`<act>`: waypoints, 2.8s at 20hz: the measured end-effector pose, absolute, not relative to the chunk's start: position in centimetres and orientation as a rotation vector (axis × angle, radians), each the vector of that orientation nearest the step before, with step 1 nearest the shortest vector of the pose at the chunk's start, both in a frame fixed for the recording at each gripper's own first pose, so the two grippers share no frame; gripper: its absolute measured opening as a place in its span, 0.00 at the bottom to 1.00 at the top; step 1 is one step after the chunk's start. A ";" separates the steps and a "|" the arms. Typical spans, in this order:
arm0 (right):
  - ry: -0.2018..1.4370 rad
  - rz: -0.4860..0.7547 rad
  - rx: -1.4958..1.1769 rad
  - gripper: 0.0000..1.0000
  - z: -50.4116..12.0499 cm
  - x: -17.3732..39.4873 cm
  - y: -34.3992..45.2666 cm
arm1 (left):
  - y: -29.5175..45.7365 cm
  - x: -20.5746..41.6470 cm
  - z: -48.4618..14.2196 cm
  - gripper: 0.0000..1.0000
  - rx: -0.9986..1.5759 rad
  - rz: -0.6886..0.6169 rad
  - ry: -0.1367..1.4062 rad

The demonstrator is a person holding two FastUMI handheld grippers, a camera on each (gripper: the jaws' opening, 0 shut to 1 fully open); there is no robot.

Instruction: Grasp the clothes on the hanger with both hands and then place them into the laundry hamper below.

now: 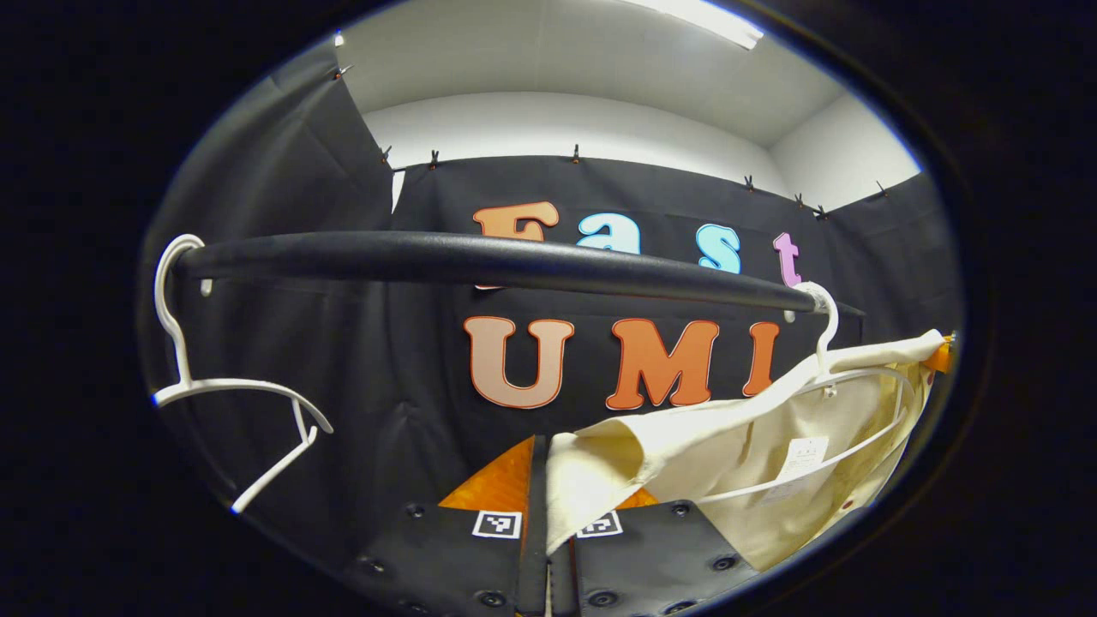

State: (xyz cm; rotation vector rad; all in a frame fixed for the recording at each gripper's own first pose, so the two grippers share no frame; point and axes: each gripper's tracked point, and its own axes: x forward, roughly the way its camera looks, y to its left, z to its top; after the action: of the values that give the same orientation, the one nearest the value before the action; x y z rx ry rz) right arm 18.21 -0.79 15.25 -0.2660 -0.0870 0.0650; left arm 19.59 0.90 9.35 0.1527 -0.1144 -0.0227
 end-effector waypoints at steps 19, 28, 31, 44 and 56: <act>0.011 0.211 -0.176 0.00 7.7 19.7 -1.9 | 1.4 19.4 9.3 0.10 0.167 -0.011 -0.096; 0.040 0.359 -0.132 0.00 7.1 22.0 -0.3 | 2.9 20.6 11.7 0.10 0.221 0.048 -0.123; 0.066 0.400 -0.119 0.00 6.9 23.5 -0.1 | 3.6 21.1 11.4 0.10 0.240 0.078 -0.123; 0.141 0.537 0.014 0.00 2.7 28.8 3.5 | 7.4 22.1 8.3 0.10 0.251 0.204 -0.083; 0.185 0.446 0.147 0.01 -5.6 27.3 4.4 | 8.4 23.4 -0.2 0.09 0.202 0.232 0.035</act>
State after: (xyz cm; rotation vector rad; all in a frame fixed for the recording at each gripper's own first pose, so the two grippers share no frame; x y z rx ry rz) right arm 27.30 4.35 -5.56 0.1469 0.1848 0.4459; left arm 23.36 8.45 -0.24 0.2016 0.0355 0.2316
